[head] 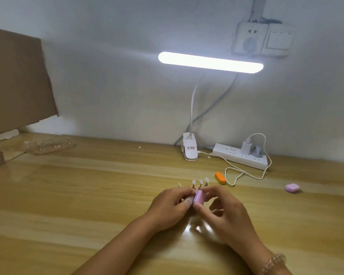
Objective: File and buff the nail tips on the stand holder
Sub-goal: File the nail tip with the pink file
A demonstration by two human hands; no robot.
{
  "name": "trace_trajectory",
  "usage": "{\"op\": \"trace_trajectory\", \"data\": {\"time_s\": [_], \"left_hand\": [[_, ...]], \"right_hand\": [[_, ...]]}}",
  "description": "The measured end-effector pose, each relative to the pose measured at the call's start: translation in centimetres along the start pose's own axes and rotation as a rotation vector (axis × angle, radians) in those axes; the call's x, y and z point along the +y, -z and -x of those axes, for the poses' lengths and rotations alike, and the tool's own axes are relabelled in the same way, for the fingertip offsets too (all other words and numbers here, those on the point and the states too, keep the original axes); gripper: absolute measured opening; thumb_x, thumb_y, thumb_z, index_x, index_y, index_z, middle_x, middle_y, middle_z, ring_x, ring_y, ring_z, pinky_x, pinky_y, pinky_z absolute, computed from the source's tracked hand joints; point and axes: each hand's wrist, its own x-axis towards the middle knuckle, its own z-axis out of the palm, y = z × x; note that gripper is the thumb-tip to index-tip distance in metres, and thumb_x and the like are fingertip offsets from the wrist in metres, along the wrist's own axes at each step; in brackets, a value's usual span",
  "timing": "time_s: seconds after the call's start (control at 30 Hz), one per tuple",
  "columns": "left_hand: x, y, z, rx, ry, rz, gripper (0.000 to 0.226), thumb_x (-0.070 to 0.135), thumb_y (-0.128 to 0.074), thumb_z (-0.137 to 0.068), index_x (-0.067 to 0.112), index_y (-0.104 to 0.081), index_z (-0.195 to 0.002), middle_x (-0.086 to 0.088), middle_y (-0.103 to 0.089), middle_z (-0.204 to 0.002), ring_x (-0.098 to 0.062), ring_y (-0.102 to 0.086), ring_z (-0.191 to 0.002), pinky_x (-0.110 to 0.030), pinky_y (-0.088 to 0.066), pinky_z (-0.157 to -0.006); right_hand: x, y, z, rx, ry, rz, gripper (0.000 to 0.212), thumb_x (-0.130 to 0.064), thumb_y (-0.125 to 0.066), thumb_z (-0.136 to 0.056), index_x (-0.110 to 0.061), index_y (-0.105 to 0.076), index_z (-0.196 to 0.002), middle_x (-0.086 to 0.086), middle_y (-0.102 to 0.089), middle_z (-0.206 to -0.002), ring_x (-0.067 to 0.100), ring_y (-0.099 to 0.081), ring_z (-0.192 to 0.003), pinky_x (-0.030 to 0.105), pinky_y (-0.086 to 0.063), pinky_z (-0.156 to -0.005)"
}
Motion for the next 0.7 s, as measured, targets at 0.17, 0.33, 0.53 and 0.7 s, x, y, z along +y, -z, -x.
{"op": "trace_trajectory", "data": {"time_s": [0.17,0.33,0.53,0.7], "left_hand": [[0.23,-0.07,0.10,-0.002,0.018,0.018,0.022,0.037,-0.044,-0.088,0.034,-0.065,-0.093,0.019,-0.063,-0.080,-0.013,-0.058,-0.080,-0.042,-0.049,-0.077],[0.01,-0.09,-0.04,0.001,0.012,0.028,0.018,0.025,-0.053,-0.097,0.031,-0.070,-0.097,0.018,-0.066,-0.086,-0.013,-0.060,-0.083,-0.041,-0.050,-0.079],[-0.10,-0.02,-0.17,0.023,0.026,0.072,0.020,0.016,-0.055,-0.098,0.026,-0.071,-0.099,0.019,-0.063,-0.080,-0.003,-0.054,-0.071,-0.039,-0.050,-0.076],[0.00,0.01,-0.17,0.022,0.022,0.124,0.020,0.013,-0.054,-0.099,0.025,-0.069,-0.094,0.019,-0.062,-0.076,0.005,-0.052,-0.062,-0.032,-0.047,-0.069]], "right_hand": [[0.00,0.12,0.15,-0.016,0.026,-0.004,0.031,-0.038,-0.077,-0.076,-0.040,-0.062,-0.103,-0.022,-0.063,-0.093,0.007,-0.062,-0.074,0.025,-0.054,-0.062],[0.26,0.18,-0.18,0.015,-0.027,-0.009,0.026,-0.035,-0.077,-0.078,-0.039,-0.061,-0.098,-0.028,-0.063,-0.095,0.007,-0.062,-0.071,0.018,-0.046,-0.058],[-0.32,0.05,0.24,-0.020,0.007,0.059,0.029,-0.044,-0.074,-0.076,-0.038,-0.063,-0.102,-0.027,-0.065,-0.093,0.007,-0.060,-0.066,0.024,-0.048,-0.058],[-0.15,0.09,0.27,0.005,0.019,0.166,0.025,-0.046,-0.073,-0.079,-0.038,-0.061,-0.100,-0.025,-0.061,-0.091,-0.001,-0.052,-0.058,0.024,-0.045,-0.058]]}}
